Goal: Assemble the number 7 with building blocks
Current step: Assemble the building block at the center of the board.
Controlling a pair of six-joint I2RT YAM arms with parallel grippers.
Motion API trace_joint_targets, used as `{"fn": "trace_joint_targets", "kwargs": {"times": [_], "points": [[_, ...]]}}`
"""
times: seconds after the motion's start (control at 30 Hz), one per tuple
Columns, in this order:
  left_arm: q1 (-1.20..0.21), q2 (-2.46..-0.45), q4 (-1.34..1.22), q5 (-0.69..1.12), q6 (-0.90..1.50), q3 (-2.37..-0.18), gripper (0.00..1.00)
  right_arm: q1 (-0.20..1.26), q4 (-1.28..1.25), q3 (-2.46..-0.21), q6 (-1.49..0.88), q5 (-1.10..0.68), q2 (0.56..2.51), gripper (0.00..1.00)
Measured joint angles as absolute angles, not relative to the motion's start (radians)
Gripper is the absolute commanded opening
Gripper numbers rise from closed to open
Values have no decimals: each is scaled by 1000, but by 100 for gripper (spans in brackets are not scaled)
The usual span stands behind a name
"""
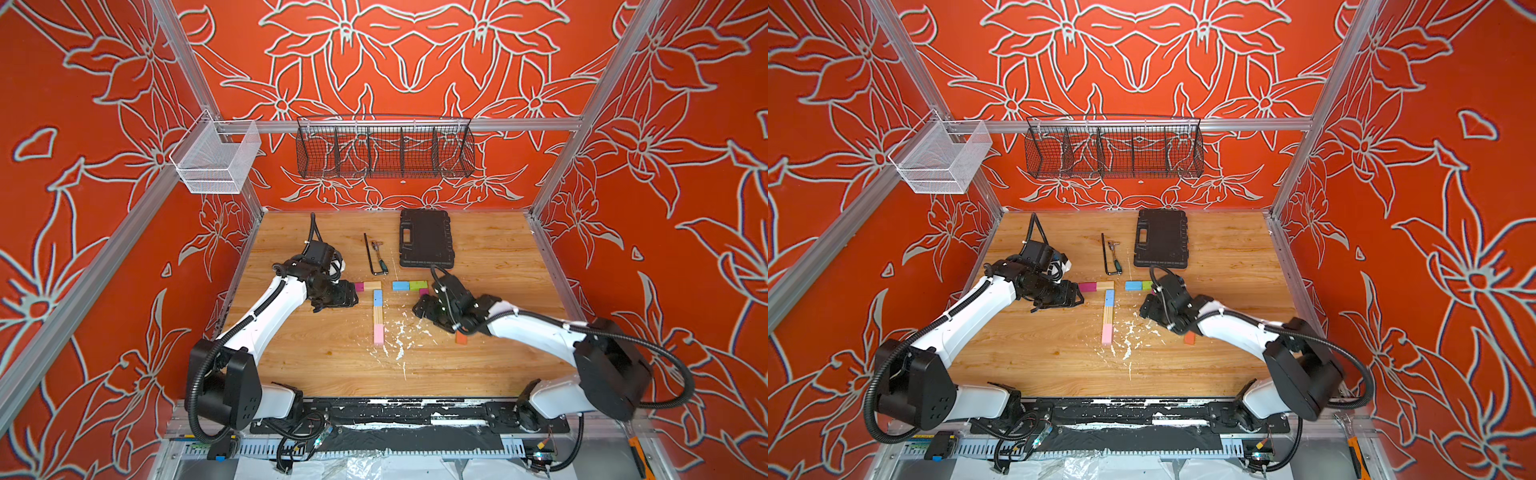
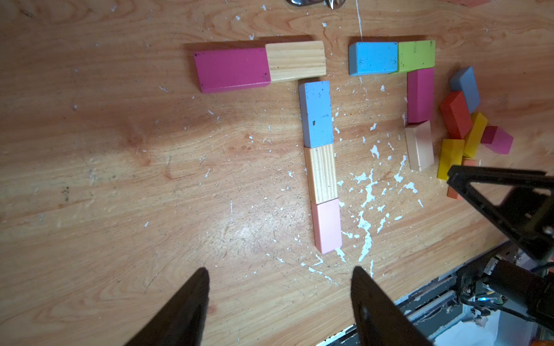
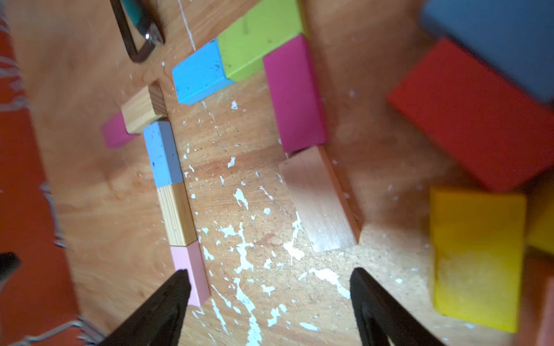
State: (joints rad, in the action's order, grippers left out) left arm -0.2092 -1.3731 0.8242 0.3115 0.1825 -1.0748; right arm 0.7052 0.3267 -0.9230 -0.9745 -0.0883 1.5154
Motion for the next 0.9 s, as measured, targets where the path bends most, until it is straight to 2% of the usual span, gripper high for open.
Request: {"fn": "trace_joint_targets", "kwargs": {"times": [0.13, 0.33, 0.5, 0.9], "points": [[-209, -1373, 824, 313, 183, -1075, 72, 700, 468, -1087, -794, -94, 1658, 78], [-209, -1373, 824, 313, 183, -1075, 72, 699, 614, -1133, -649, -88, 1757, 74], [-209, -1373, 823, 313, 183, -1075, 72, 681, 649, -1145, -601, -86, 1763, 73], [-209, -1373, 824, 313, 183, -1075, 72, 660, 637, -1146, -583, -85, 1803, 60]]}}
